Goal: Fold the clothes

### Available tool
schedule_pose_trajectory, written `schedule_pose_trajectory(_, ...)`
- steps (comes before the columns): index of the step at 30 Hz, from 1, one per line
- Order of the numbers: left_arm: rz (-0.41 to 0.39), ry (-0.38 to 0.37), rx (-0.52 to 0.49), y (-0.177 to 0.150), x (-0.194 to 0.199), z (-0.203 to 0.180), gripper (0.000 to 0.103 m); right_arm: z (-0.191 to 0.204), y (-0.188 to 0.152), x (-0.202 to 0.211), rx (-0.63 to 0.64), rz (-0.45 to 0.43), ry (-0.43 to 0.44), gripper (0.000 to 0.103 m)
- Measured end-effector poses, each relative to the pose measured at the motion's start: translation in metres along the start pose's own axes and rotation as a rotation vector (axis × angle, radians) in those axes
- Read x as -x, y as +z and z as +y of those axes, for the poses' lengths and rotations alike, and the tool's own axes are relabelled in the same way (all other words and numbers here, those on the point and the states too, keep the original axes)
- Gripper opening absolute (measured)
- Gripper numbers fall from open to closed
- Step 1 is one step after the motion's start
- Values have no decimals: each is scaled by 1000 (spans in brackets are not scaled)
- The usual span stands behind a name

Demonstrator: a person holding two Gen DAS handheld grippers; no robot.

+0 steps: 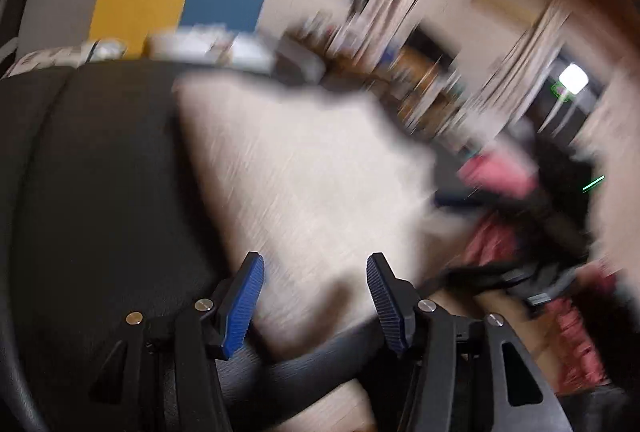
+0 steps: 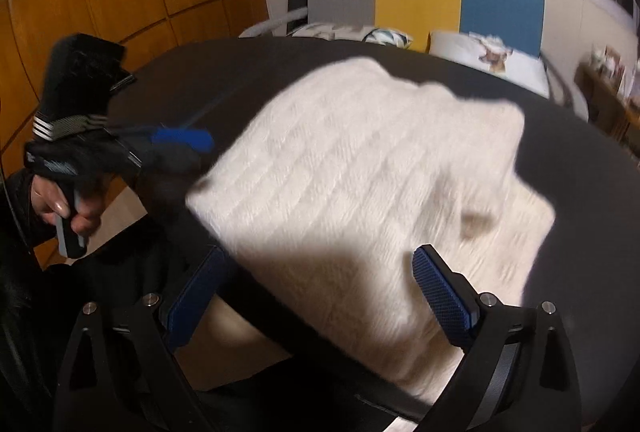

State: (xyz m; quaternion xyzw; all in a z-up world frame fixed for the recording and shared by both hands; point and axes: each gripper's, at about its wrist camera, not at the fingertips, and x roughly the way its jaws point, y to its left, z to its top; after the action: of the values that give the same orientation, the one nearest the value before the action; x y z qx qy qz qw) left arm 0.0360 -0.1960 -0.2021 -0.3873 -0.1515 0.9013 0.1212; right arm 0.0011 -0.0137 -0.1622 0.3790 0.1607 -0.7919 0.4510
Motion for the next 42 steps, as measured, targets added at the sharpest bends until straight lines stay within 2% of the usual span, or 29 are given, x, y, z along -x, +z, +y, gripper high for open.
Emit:
schedule_pose_trajectory(2, -2, -17, 36, 0, -1, 4, 58, -1, -7, -20, 15, 100, -39, 98)
schedule_pose_trajectory(4, -35, -30, 63, 8, 8, 11, 57, 7, -18, -32, 101, 134, -90, 99)
schedule_pose_trajectory(5, -65, -34, 72, 16, 16, 16, 57, 11, -18, -31, 130, 141, -85, 100)
schedule_pose_trajectory(7, -128, -28, 71, 36, 30, 24, 55, 7, -7, -23, 95, 153, -27, 100)
schedule_pose_trajectory(9, -204, -54, 64, 62, 45, 31, 55, 0, 12, -8, 86, 106, 2, 100)
schedule_pose_trajectory(11, -228, -83, 53, 96, 46, 40, 55, -6, 37, 5, 105, 35, 1, 100)
schedule_pose_trajectory(15, -211, -91, 74, 151, 17, 57, 55, -22, 87, 8, 127, -68, 10, 100)
schedule_pose_trajectory(17, -153, -51, 73, 172, -11, 68, 55, -31, 103, -8, 137, -49, -6, 100)
schedule_pose_trajectory(21, 114, -11, 56, 185, -94, 81, 54, -68, 103, -64, 56, 93, 5, 100)
schedule_pose_trajectory(23, 166, 34, -6, 177, -115, 80, 54, -90, 91, -92, -23, 190, 37, 101)
schedule_pose_trajectory(25, 127, 27, -28, 181, -106, 76, 54, -109, 81, -85, -95, 99, 122, 101)
schedule_pose_trajectory(29, 16, 45, -105, 195, -81, 61, 54, -117, 86, -68, -95, 43, 192, 102)
schedule_pose_trajectory(31, -45, 12, -170, 200, -70, 46, 54, -119, 97, -59, -65, 7, 210, 102)
schedule_pose_trajectory(33, -20, 13, -235, 201, -76, 28, 55, -120, 108, -57, -25, -16, 264, 102)
schedule_pose_trajectory(35, 141, 69, -293, 194, -111, 20, 55, -127, 114, -75, -17, 46, 277, 102)
schedule_pose_trajectory(36, 210, 90, -289, 187, -127, 22, 55, -132, 111, -95, -45, 140, 296, 102)
schedule_pose_trajectory(38, 156, 47, -273, 187, -116, 22, 53, -136, 104, -104, -41, 173, 290, 101)
schedule_pose_trajectory(42, 19, -72, -262, 195, -83, 18, 53, -165, 92, -55, -163, -3, 467, 102)
